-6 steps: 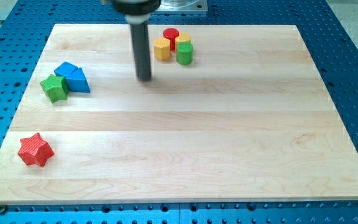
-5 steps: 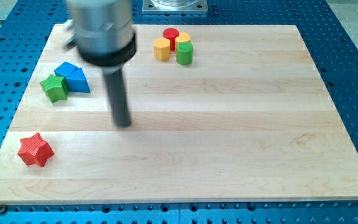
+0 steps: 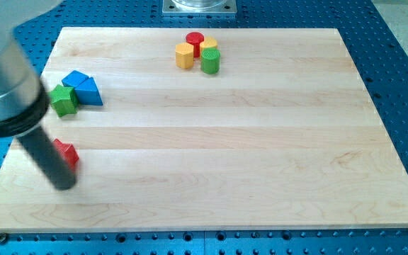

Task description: Place the red star below the yellow hexagon

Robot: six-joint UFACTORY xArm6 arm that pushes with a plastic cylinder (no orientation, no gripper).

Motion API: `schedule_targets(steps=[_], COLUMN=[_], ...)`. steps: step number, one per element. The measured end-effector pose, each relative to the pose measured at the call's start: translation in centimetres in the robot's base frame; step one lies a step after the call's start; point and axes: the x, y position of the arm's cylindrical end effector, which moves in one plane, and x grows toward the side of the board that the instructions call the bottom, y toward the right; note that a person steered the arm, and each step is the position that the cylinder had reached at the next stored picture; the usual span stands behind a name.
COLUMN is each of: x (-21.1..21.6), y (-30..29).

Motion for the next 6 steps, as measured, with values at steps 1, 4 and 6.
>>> schedule_targets(steps=[1, 4, 6], x=[-2.9, 0.8, -1.6], y=[4.3, -3.0, 1.9])
